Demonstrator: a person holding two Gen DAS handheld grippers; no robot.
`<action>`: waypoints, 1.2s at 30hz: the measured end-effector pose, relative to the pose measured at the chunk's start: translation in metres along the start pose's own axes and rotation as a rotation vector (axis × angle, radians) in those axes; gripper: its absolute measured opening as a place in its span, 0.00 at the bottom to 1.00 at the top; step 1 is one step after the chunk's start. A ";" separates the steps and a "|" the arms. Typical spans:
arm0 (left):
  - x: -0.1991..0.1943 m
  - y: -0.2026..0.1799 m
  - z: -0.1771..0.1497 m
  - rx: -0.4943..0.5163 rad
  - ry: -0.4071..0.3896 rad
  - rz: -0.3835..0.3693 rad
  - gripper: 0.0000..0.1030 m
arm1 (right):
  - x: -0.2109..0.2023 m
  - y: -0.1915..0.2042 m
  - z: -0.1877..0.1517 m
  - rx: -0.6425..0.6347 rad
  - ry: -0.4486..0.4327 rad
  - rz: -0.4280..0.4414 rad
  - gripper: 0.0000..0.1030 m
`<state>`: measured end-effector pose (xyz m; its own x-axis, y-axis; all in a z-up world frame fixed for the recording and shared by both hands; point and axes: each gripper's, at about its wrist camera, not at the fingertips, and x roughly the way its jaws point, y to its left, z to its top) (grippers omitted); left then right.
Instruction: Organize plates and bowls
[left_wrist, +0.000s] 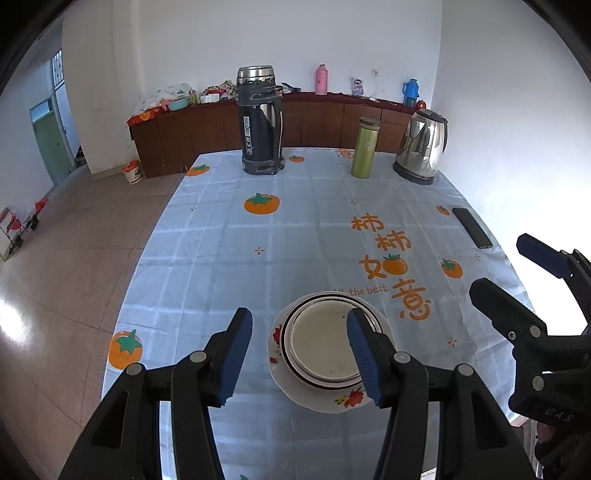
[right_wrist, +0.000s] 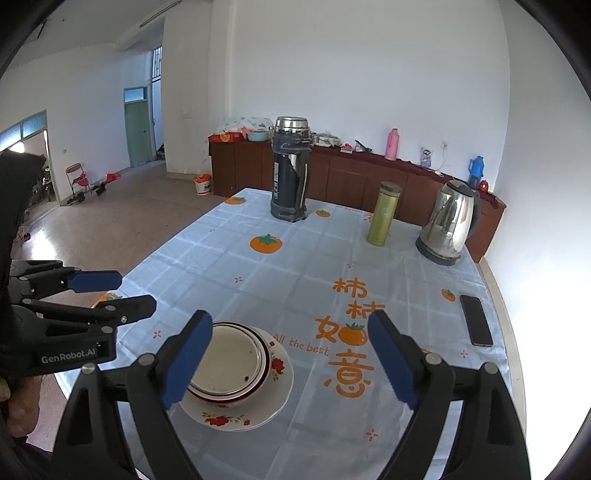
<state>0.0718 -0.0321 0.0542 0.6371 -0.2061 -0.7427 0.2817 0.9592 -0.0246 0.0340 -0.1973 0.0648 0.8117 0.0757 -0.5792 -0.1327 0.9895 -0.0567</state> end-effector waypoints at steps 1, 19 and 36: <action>-0.001 -0.001 0.000 0.001 -0.003 0.000 0.55 | 0.000 0.000 0.000 0.000 -0.001 0.000 0.85; 0.003 -0.007 0.007 0.003 0.004 -0.008 0.55 | 0.000 -0.005 0.003 0.009 -0.004 0.023 0.85; 0.003 -0.010 0.013 0.028 -0.017 0.023 0.55 | 0.008 -0.006 0.005 0.009 0.002 0.031 0.85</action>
<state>0.0803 -0.0447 0.0607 0.6553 -0.1879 -0.7316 0.2872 0.9578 0.0112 0.0445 -0.2017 0.0643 0.8060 0.1063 -0.5822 -0.1529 0.9877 -0.0313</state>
